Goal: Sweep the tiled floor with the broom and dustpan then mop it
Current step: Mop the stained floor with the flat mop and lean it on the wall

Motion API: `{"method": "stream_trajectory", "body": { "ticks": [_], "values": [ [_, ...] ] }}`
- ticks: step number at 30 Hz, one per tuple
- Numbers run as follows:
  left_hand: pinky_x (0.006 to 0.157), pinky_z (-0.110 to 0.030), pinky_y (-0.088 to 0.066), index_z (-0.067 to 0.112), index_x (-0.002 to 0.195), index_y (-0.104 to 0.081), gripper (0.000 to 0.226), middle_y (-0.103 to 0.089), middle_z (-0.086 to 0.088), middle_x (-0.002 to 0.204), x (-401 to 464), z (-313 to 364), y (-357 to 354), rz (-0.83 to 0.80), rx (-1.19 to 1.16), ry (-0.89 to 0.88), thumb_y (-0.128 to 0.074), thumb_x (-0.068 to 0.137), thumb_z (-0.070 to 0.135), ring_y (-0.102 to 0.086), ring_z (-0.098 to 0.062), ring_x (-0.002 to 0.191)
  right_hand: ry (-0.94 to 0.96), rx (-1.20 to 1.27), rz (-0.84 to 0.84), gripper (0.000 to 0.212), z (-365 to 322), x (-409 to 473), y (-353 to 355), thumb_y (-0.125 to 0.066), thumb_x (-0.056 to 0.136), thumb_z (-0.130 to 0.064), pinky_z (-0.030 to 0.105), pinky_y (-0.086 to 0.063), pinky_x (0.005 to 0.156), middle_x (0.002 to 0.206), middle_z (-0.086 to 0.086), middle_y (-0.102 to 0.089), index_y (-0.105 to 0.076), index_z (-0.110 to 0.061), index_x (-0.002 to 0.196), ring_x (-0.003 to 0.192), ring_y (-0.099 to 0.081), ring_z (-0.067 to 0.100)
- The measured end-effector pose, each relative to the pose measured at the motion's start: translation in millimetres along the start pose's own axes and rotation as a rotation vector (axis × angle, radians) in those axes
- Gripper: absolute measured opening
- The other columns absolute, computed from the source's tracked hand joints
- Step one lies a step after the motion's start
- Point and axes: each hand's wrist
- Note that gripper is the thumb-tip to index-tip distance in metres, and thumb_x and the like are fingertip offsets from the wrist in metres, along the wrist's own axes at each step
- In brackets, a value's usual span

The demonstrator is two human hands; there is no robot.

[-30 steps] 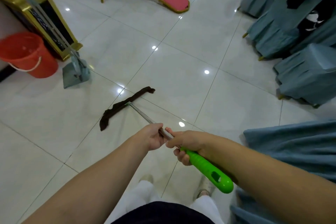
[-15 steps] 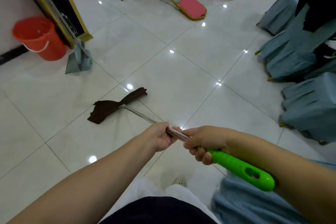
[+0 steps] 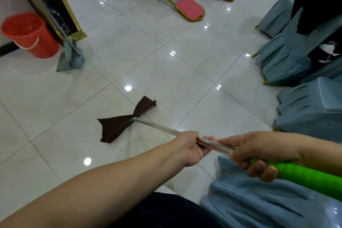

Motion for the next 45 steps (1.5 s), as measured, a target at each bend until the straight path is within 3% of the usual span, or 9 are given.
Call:
{"method": "stream_trajectory", "body": {
  "ticks": [7, 13, 16, 20, 23, 26, 31, 39, 45],
  "values": [
    [0.037, -0.028, -0.054, -0.003, 0.091, -0.043, 0.026, -0.050, -0.013, 0.079, 25, 5, -1, 0.057, -0.019, -0.028, -0.029, 0.103, 0.015, -0.055, -0.021, 0.058, -0.020, -0.086, 0.011, 0.047, -9, 30, 19, -0.042, 0.094, 0.004, 0.013, -0.031, 0.030, 0.055, 0.005, -0.042, -0.063, -0.036, 0.105, 0.036, -0.035, 0.008],
    [0.038, -0.024, -0.053, -0.001, 0.109, -0.041, 0.019, -0.047, -0.012, 0.074, 51, 58, 29, 0.131, -0.051, -0.126, -0.030, 0.102, 0.012, -0.050, -0.018, 0.056, -0.023, -0.131, 0.012, 0.044, -48, 88, 3, -0.039, 0.093, 0.004, 0.013, -0.032, 0.030, 0.056, 0.004, -0.039, -0.059, -0.033, 0.107, 0.035, -0.035, 0.007],
    [0.038, -0.023, -0.052, 0.000, 0.104, -0.042, 0.019, -0.047, -0.011, 0.071, 62, 95, 40, 0.156, -0.049, -0.164, -0.031, 0.102, 0.014, -0.050, -0.017, 0.054, -0.039, -0.106, 0.010, 0.042, -78, 113, -3, -0.039, 0.094, 0.004, 0.013, -0.032, 0.029, 0.059, 0.004, -0.039, -0.057, -0.027, 0.115, 0.034, -0.035, 0.006],
    [0.036, -0.020, -0.049, 0.000, 0.091, -0.042, 0.023, -0.049, -0.011, 0.069, 74, 149, 52, 0.182, -0.071, -0.203, -0.031, 0.102, 0.017, -0.052, -0.018, 0.052, -0.047, -0.105, 0.009, 0.038, -126, 145, -12, -0.037, 0.095, 0.002, 0.012, -0.029, 0.031, 0.059, 0.003, -0.037, -0.058, -0.028, 0.106, 0.033, -0.033, 0.005],
    [0.034, -0.019, -0.047, 0.001, 0.087, -0.042, 0.024, -0.049, -0.011, 0.067, 82, 192, 58, 0.201, -0.094, -0.237, -0.030, 0.102, 0.016, -0.054, -0.017, 0.034, -0.050, -0.134, 0.025, 0.038, -165, 167, -19, -0.039, 0.094, 0.002, 0.012, -0.029, 0.032, 0.058, 0.004, -0.038, -0.059, -0.029, 0.105, 0.034, -0.033, 0.006],
    [0.034, -0.019, -0.047, 0.000, 0.097, -0.042, 0.019, -0.048, -0.011, 0.067, 89, 238, 66, 0.212, -0.113, -0.261, -0.031, 0.101, 0.015, -0.052, -0.016, 0.026, -0.054, -0.177, 0.041, 0.042, -208, 188, -29, -0.040, 0.093, 0.003, 0.011, -0.030, 0.032, 0.060, 0.004, -0.040, -0.058, -0.033, 0.105, 0.034, -0.033, 0.006],
    [0.035, -0.019, -0.047, 0.002, 0.106, -0.039, 0.015, -0.048, -0.011, 0.066, 90, 316, 82, 0.211, -0.152, -0.295, -0.031, 0.100, 0.013, -0.052, -0.016, 0.027, -0.059, -0.207, 0.035, 0.041, -281, 218, -52, -0.040, 0.093, 0.001, 0.011, -0.029, 0.031, 0.060, 0.003, -0.040, -0.058, -0.035, 0.101, 0.033, -0.034, 0.006],
    [0.034, -0.018, -0.046, 0.002, 0.085, -0.043, 0.018, -0.053, -0.012, 0.066, 83, 416, 99, 0.273, -0.202, -0.316, -0.036, 0.098, 0.012, -0.053, -0.015, 0.026, -0.047, -0.323, 0.059, 0.041, -373, 257, -85, -0.038, 0.092, 0.003, 0.011, -0.030, 0.032, 0.059, 0.004, -0.039, -0.058, -0.033, 0.093, 0.032, -0.033, 0.007],
    [0.035, -0.017, -0.046, 0.005, 0.104, -0.042, 0.012, -0.049, -0.010, 0.063, 80, 455, 111, 0.287, -0.253, -0.341, -0.036, 0.098, 0.012, -0.050, -0.016, 0.043, -0.046, -0.395, 0.065, 0.038, -407, 286, -104, -0.038, 0.091, 0.003, 0.012, -0.032, 0.033, 0.058, 0.005, -0.040, -0.053, -0.033, 0.092, 0.033, -0.034, 0.008]
  ]
}}
Point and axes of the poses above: each hand's wrist, its own x-axis towards the middle knuckle, its own y-axis out of the back of the hand, z = x × y
